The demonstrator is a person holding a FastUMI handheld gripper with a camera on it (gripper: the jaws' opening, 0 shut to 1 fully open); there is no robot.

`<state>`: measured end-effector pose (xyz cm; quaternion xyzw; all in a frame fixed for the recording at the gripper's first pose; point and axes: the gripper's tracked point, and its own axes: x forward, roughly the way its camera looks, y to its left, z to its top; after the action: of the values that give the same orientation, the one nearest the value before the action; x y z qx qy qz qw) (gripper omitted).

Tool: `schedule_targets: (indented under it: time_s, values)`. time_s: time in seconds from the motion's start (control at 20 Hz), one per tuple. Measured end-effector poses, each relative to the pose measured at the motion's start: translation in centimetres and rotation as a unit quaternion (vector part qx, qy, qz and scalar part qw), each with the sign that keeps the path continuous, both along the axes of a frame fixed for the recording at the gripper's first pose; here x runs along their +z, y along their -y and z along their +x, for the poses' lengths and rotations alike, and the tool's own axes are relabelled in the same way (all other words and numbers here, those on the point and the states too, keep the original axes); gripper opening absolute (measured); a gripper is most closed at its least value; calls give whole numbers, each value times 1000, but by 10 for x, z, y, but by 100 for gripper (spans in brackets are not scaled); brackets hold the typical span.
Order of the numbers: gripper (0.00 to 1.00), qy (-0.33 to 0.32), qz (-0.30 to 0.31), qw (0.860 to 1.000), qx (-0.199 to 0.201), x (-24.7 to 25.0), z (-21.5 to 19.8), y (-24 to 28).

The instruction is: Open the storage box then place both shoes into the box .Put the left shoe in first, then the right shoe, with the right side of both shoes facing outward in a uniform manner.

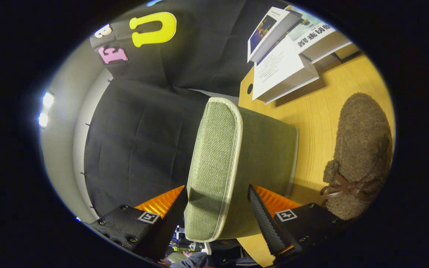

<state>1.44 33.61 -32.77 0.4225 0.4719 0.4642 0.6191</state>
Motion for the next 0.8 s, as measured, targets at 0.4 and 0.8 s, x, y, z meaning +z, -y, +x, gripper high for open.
schedule_targets:
  time_s: [0.4, 0.8]
  values:
    - [13, -13, 58, 998, -23, 31, 6, 6]
    - [13, 30, 56, 998, 2, 80, -7, 1]
